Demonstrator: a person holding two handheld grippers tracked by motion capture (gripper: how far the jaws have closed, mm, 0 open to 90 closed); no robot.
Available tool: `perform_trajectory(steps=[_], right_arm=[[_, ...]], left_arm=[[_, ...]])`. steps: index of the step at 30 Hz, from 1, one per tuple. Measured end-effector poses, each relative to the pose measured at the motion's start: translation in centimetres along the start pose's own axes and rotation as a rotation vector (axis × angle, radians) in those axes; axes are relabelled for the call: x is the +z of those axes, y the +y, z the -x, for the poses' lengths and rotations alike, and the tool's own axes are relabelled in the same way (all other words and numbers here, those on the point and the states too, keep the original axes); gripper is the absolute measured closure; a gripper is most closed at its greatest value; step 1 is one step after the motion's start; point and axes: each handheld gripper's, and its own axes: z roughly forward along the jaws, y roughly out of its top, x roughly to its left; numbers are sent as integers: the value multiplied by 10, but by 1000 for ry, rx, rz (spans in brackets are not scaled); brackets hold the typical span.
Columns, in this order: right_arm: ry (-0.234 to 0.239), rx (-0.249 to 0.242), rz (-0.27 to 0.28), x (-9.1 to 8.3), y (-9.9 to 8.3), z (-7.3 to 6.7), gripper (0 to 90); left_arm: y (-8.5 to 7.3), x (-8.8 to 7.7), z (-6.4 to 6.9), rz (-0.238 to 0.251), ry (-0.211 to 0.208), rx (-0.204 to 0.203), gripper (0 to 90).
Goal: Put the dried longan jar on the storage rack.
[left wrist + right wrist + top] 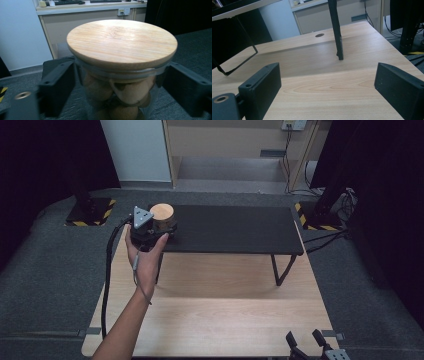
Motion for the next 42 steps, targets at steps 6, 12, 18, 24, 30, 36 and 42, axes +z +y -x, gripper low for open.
perform_trajectory(steps=[6, 12, 18, 24, 30, 36, 42], right_arm=[[6, -2, 3, 0, 1, -1, 68], [14, -6, 8, -1, 3, -3, 67], [12, -11, 18, -3, 4, -5, 66], [20, -17, 26, -3, 5, -9, 65], [34, -12, 30, -1, 4, -13, 64], [42, -13, 30, 0, 2, -15, 64], [56, -10, 27, 2, 0, -17, 64]], left_arm=[[0, -6, 2, 23, 7, 4, 20], [-5, -15, 0, 37, -1, -9, 18], [-17, -35, 0, 68, 5, -7, 18], [-36, -62, 7, 106, 8, -3, 18], [-61, -87, 12, 118, -2, -19, 20], [-98, -122, 19, 129, 7, -49, 24], [-141, -151, 25, 94, 29, -80, 26]])
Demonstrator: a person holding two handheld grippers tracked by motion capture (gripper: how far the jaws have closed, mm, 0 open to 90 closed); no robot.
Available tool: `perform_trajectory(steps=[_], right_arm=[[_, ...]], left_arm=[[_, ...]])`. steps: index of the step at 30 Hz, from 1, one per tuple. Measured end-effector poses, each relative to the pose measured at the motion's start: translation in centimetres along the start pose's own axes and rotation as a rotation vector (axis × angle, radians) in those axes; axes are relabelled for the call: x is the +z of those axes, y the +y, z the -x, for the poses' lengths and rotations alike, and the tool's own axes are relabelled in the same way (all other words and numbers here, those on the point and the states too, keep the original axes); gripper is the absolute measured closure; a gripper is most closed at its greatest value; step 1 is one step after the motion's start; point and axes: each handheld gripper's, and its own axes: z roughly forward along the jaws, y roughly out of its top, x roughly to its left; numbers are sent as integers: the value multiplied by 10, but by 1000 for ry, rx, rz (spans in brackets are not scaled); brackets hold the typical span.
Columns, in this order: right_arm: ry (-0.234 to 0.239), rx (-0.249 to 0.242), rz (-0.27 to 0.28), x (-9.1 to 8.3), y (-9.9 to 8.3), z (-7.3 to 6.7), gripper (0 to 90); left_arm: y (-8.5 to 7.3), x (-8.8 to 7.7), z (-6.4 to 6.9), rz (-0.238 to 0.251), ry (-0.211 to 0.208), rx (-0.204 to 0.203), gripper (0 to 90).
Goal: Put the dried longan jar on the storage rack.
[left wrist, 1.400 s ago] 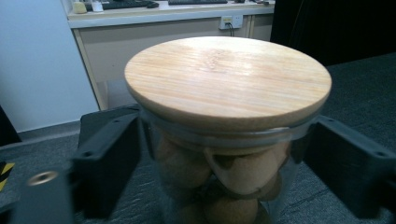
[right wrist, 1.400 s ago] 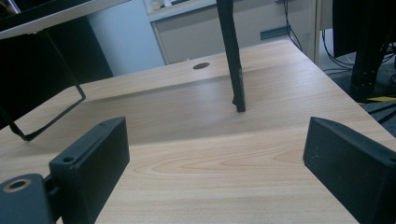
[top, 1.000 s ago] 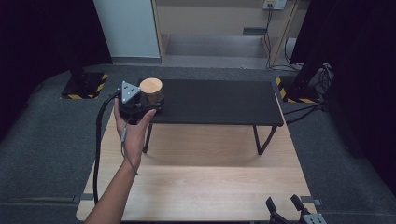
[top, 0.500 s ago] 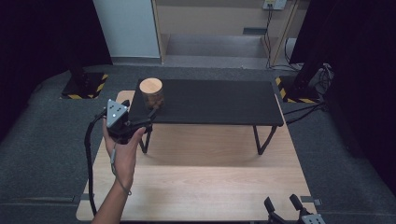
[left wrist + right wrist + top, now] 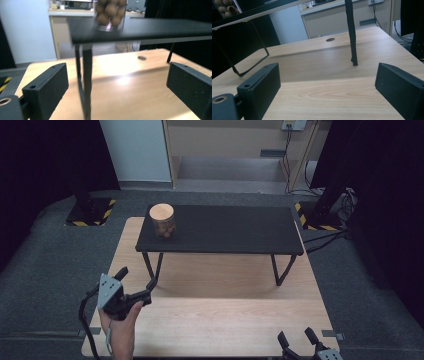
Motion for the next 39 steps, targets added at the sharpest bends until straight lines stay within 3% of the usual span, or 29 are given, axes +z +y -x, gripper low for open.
perform_trajectory(steps=[6, 11, 17, 19, 25, 32, 39], right_arm=[[9, -1, -8, 5, -3, 0, 63], [13, 3, -16, 10, -5, -1, 62], [14, 6, -24, 15, -7, -1, 62], [13, 7, -21, 16, -8, -1, 62], [16, 12, -17, 20, -10, -2, 62], [8, 19, -9, 19, -10, 0, 61], [6, 20, -8, 19, -10, 1, 62]], left_arm=[[-35, -21, 4, -26, 40, -4, 27], [-51, -27, 4, -38, 64, -15, 23], [-59, -32, 3, -41, 92, -19, 25], [-61, -32, 2, -43, 87, -36, 24], [-69, -34, 6, -42, 85, -37, 25], [-75, -40, 13, -37, 127, -11, 25], [-77, -40, 10, -37, 148, -30, 25]])
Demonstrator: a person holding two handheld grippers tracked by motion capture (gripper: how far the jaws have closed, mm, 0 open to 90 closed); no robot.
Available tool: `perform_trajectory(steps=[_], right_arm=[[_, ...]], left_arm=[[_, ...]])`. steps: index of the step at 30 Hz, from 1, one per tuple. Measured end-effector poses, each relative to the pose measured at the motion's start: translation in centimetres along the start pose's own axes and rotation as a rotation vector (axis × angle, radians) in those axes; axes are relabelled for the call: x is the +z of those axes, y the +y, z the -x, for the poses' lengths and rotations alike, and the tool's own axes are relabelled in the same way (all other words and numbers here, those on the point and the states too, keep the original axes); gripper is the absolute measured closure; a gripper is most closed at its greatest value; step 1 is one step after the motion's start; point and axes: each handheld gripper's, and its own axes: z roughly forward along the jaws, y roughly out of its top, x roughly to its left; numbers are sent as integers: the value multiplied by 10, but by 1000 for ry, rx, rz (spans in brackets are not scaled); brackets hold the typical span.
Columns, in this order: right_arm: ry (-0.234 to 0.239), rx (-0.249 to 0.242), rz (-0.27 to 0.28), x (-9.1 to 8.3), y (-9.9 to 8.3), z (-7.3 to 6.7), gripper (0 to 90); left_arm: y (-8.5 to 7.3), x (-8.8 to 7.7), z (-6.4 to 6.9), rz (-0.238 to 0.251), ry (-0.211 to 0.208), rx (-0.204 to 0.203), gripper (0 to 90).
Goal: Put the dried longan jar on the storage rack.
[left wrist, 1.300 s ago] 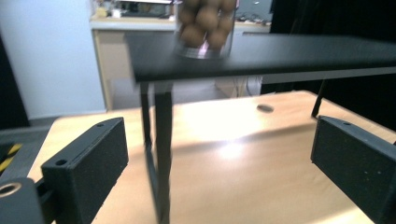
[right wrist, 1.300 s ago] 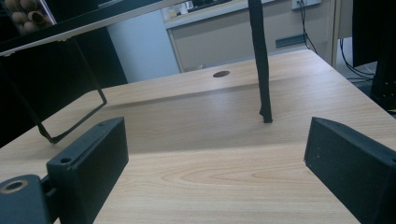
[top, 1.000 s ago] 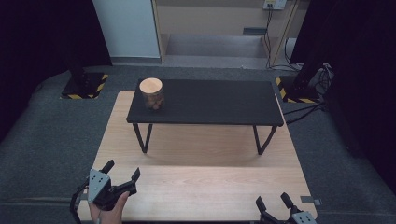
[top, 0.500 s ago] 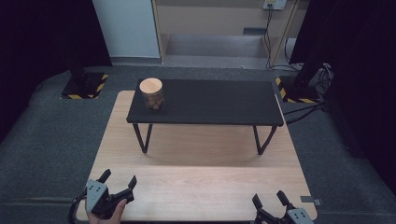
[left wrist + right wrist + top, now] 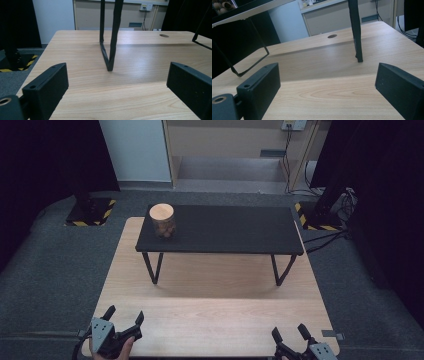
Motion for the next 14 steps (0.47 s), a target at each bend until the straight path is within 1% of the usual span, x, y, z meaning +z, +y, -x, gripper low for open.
perform_trajectory(steps=[10, 14], right_arm=[[-3, 2, -4, 2, -1, 0, 62], [1, 1, -1, 0, -1, -2, 60]], left_arm=[[1, 1, -1, -12, -7, -4, 26], [3, -1, 0, -10, -11, 5, 25]])
